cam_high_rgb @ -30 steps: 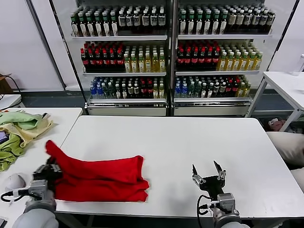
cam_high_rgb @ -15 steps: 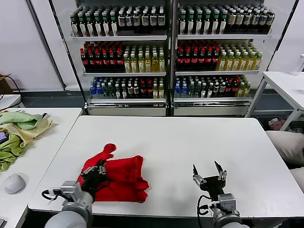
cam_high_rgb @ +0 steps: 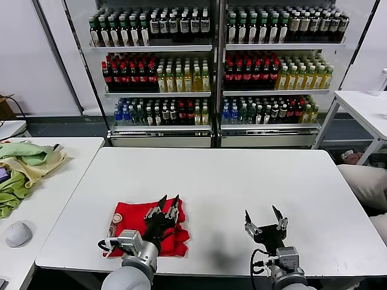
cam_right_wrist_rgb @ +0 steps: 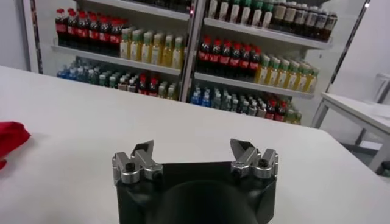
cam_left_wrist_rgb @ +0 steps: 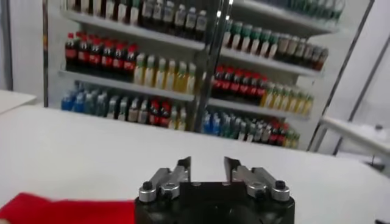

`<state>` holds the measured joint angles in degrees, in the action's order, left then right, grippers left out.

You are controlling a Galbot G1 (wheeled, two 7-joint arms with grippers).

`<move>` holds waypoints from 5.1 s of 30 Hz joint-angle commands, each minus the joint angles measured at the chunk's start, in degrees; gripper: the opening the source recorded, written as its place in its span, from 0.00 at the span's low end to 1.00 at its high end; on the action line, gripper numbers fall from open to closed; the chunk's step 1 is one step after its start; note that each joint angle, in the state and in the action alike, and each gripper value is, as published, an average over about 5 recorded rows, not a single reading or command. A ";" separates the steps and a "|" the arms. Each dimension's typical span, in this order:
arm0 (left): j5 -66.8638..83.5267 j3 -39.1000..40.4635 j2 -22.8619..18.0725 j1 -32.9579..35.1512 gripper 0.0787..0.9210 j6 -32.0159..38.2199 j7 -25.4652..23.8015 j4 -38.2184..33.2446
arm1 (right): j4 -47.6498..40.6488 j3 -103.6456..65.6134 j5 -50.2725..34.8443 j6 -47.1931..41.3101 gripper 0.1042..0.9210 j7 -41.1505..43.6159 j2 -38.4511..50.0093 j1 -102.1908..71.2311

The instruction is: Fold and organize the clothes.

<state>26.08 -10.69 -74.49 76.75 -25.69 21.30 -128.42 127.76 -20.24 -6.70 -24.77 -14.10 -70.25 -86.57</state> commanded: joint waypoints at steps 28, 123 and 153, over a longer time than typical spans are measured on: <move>17.53 -26.59 6.45 10.52 0.88 5.48 -17.38 18.29 | 0.18 -0.48 0.10 1.17 0.88 0.13 -1.21 -1.19; -47.57 4.73 -14.09 -2.79 0.05 -4.18 -0.68 9.98 | 1.09 -3.79 0.02 0.32 0.88 0.25 -1.31 -3.19; -8.10 -27.40 9.94 -6.13 0.70 6.45 -18.05 10.02 | -8.14 4.94 -3.65 -0.89 0.88 1.61 -2.84 12.38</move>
<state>19.25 -13.77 -78.68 70.08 -30.93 20.08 -126.08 125.96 -23.08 -7.85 -25.35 -13.17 -71.42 -84.52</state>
